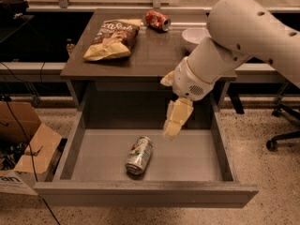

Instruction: Pick 7up can from top drawer and place on counter

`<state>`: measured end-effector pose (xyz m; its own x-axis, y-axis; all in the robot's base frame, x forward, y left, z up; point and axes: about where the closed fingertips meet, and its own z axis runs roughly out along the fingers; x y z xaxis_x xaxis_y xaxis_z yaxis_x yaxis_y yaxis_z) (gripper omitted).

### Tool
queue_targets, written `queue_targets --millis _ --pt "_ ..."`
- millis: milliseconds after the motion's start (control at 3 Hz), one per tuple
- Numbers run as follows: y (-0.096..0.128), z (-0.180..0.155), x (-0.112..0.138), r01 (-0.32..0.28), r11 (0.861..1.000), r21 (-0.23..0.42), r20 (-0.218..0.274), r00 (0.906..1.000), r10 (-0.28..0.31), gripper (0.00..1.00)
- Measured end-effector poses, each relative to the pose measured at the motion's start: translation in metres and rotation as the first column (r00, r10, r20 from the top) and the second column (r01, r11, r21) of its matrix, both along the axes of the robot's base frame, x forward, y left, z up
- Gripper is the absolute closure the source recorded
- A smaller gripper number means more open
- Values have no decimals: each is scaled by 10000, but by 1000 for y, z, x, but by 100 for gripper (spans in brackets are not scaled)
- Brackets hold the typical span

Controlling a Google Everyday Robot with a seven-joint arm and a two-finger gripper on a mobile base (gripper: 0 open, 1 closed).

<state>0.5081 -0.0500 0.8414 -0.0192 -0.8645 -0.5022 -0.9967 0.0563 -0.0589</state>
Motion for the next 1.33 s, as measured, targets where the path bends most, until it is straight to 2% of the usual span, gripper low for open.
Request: queue_targets --millis 333,667,1333 --pt "8 -46 3 -120 9998 -186 -466 9989 111 0" --pt "22 -96 9 -487 9985 -238 -1070 9932 459 0" --pt "56 -180 13 -1216 9921 300 -1881 9742 1251 0"
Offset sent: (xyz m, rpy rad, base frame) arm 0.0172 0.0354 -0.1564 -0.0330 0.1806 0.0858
